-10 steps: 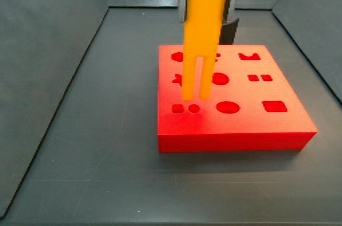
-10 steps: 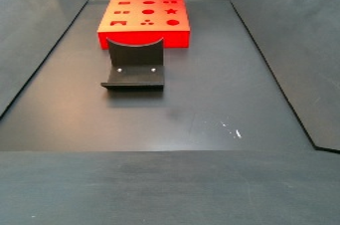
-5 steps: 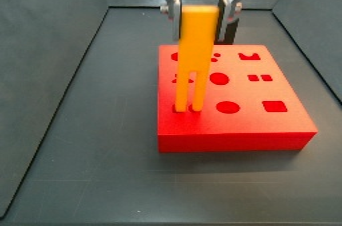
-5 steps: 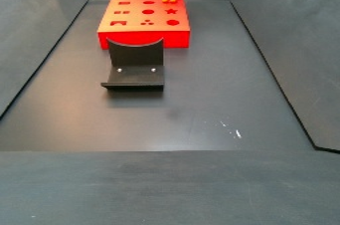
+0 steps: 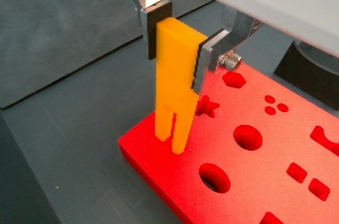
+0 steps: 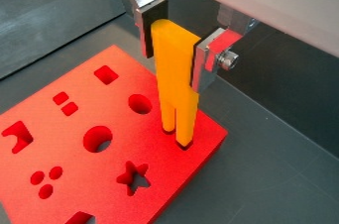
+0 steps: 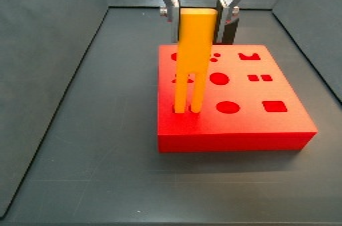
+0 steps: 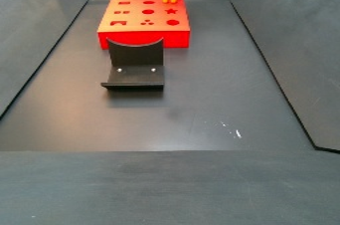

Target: Insert the square-circle object.

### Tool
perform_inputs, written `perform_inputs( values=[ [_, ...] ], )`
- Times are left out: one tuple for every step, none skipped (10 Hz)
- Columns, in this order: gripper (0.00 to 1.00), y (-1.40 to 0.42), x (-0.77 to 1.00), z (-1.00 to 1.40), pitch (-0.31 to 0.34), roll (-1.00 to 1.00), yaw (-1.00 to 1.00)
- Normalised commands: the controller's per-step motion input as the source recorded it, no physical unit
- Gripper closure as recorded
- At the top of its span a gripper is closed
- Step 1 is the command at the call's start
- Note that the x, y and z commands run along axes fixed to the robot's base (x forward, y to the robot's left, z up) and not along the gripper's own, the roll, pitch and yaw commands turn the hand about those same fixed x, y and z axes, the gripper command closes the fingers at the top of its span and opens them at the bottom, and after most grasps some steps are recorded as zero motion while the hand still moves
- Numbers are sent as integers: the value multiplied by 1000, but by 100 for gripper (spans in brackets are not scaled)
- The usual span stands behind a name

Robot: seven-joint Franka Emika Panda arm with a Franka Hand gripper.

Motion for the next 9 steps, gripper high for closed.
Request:
perform_inputs(
  values=[
    [100,100,0,-86,-31,-109,0],
    [100,100,74,0,-4,-100,0],
    [100,3,94,0,0,-21,0],
    [100,0,69,49,0,0,0],
    [100,0,0,0,0,34,0],
    [100,0,-23,0,0,0,0],
    [100,0,-91,0,-14,0,0],
    [100,0,-31,0,-36,0,0],
    [100,0,-26,0,-37,0,3]
  ],
)
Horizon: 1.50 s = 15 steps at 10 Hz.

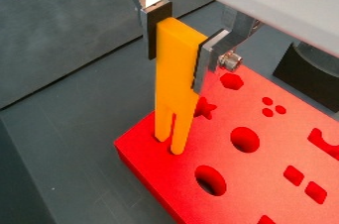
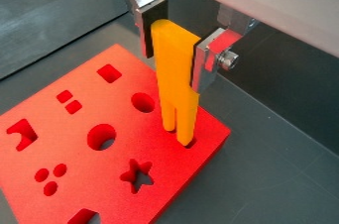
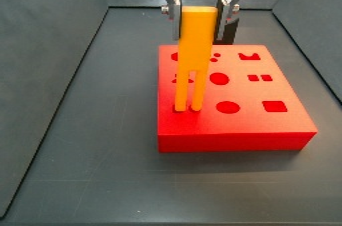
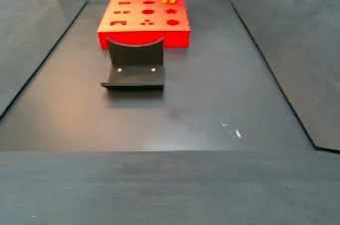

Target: Insert the square-circle object.

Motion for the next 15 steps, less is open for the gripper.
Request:
perform_inputs(
  values=[
    [100,0,-66,0,-43,0,0],
    [100,0,-40,0,-41,0,0],
    [100,-37,0,0,-16,0,37],
    [100,-29,0,0,-16,0,17],
    [100,-40,0,0,-14,11,17],
    [100,0,0,0,-16,10,0],
    [100,0,-14,-3,-10,10,0],
    [100,-9,-71,0,-17,4,0],
    [100,0,-77,-34,-17,6,0],
    [100,0,0,-91,-4,21,0],
    [100,-23,11,-286,-9,51,-49],
    [100,-29,0,-429,-19,106,-54],
    [100,-66,0,-511,-24,147,-43],
    [100,-63,0,-560,-41,111,-54],
    [100,-31,0,-623,-76,44,-60]
  ],
)
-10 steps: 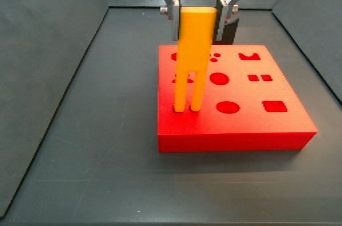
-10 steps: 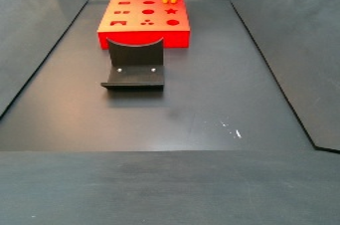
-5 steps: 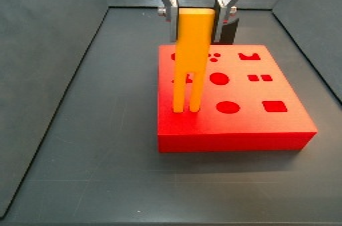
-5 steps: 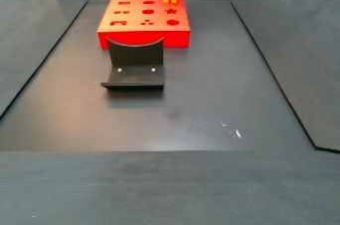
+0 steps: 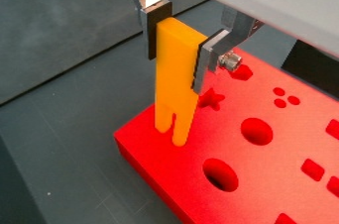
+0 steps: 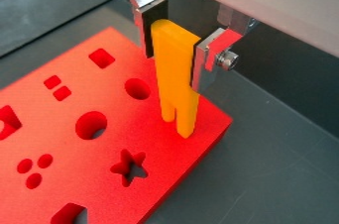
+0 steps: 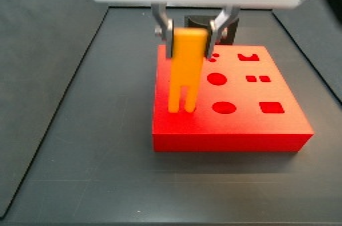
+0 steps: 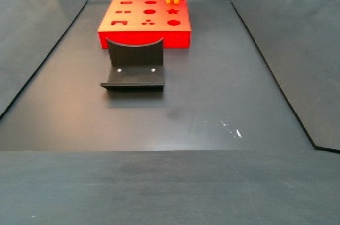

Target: Insert the square-circle object.

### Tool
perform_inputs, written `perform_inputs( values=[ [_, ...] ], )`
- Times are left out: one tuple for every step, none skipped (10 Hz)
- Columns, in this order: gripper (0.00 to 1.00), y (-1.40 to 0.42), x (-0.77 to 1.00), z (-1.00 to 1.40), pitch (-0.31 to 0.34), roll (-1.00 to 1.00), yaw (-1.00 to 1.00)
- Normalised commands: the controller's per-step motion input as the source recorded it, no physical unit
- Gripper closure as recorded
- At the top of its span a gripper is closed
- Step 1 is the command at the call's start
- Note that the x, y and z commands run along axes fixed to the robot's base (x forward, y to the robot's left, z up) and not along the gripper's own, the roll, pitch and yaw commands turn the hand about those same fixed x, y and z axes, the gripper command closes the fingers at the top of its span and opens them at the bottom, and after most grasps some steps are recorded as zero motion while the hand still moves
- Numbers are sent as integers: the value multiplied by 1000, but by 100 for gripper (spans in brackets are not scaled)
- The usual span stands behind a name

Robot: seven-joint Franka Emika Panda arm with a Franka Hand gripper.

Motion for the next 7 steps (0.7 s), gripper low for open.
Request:
perform_inputs(
  values=[
    [100,-37,0,-817,-146,0,-46],
    [100,-60,0,-914,-186,0,-37],
    [100,-80,0,-940,-177,0,-54],
    [100,-60,-34,-1000,-116,0,-91],
    [100,-17,0,-1000,-121,0,-71],
    [100,0,0,0,7,10,0],
    [100,0,0,0,0,0,0]
  ],
)
